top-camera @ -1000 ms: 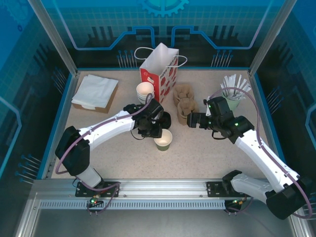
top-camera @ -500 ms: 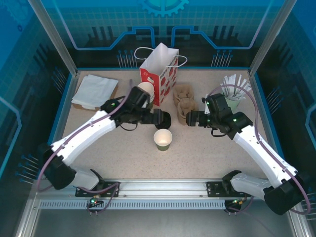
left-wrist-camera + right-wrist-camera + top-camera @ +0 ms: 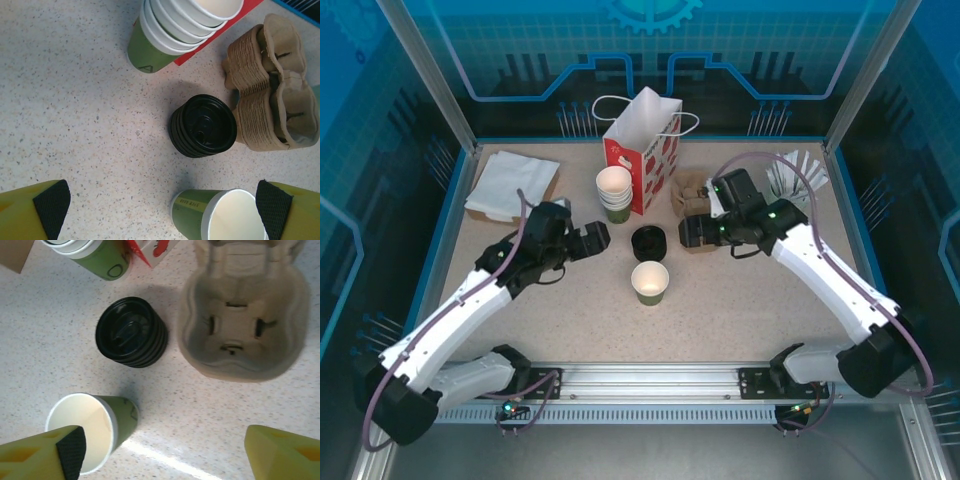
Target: Pack the takeout coffee
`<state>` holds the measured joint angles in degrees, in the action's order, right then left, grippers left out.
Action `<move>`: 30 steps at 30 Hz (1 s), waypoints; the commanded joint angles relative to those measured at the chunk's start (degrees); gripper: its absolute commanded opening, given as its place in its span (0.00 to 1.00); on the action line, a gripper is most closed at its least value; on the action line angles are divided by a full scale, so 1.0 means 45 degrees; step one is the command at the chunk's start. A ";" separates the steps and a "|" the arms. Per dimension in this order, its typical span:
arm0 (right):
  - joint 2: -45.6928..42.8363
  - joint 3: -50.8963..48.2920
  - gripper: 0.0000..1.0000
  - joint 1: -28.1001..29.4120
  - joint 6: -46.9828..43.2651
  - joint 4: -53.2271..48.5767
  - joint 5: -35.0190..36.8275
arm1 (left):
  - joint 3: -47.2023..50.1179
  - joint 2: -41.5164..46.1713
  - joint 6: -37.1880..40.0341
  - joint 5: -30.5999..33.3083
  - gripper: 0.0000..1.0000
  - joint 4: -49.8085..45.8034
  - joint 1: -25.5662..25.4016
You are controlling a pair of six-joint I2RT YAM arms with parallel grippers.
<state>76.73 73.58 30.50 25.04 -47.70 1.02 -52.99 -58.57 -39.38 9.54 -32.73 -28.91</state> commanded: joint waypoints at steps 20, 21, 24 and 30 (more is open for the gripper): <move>0.7994 0.5511 0.56 0.1371 -0.0613 -0.1542 0.0688 | 0.1308 0.1192 -0.1798 0.0750 0.99 0.0483 0.0122; 0.8194 0.5610 0.55 0.1369 -0.0594 -0.1591 0.0795 | 0.1279 0.1188 -0.1780 0.0753 0.99 0.0477 0.0120; 0.8595 0.5769 0.53 0.1369 -0.0547 -0.1587 0.0809 | 0.1212 0.1126 -0.1721 0.0770 0.99 0.0482 0.0115; 0.9143 0.6002 0.49 0.1366 -0.0567 -0.1782 0.0920 | 0.1132 0.1100 -0.1699 0.0741 0.99 0.0436 0.0125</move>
<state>116.55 98.72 36.01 22.44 -53.56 4.03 -47.51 -53.95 -46.65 11.42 -30.96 -28.75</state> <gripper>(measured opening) 0.493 0.987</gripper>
